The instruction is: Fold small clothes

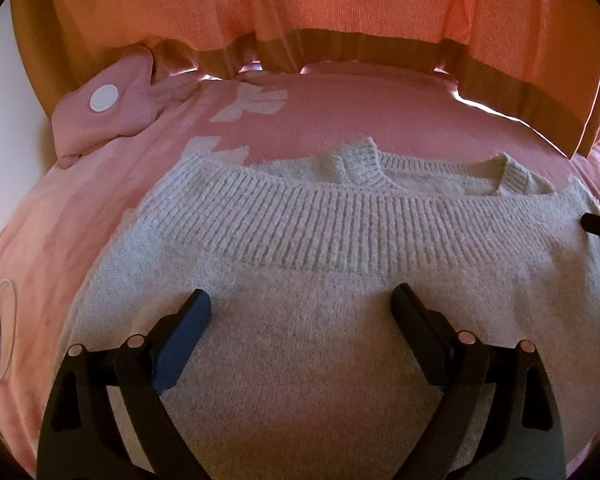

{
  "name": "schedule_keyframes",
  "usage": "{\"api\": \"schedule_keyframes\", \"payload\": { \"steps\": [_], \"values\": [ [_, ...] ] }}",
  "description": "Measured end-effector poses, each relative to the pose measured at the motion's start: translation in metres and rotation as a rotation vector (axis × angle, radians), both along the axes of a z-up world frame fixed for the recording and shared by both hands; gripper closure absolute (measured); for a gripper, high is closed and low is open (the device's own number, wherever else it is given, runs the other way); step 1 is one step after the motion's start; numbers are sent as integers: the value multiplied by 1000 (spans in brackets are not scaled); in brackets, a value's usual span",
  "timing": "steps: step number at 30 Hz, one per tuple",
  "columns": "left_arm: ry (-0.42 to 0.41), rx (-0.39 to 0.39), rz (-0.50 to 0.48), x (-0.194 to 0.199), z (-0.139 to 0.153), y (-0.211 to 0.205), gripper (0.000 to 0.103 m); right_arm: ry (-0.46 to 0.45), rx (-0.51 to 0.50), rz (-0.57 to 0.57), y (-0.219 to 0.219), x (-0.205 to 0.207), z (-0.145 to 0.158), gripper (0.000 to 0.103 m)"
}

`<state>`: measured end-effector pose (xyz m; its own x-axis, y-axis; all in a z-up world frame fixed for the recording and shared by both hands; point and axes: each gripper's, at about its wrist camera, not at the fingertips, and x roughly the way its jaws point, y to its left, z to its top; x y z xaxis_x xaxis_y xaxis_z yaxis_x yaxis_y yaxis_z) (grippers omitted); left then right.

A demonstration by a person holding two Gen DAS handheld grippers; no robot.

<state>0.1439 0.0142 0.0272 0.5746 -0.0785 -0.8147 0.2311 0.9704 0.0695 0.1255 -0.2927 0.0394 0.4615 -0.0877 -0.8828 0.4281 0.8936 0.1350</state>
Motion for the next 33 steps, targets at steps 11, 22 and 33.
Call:
{"api": "schedule_keyframes", "payload": {
  "steps": [11, 22, 33],
  "values": [
    [-7, 1, 0, -1, 0, 0, 13, 38, -147, 54, 17, 6, -2, 54],
    [-13, 9, 3, -2, 1, 0, 12, -110, -98, 149, 53, -5, 38, 54],
    [-25, 26, 7, -1, -1, -2, 10, -21, -199, 479, 154, -5, 11, 49]
  ]
}}
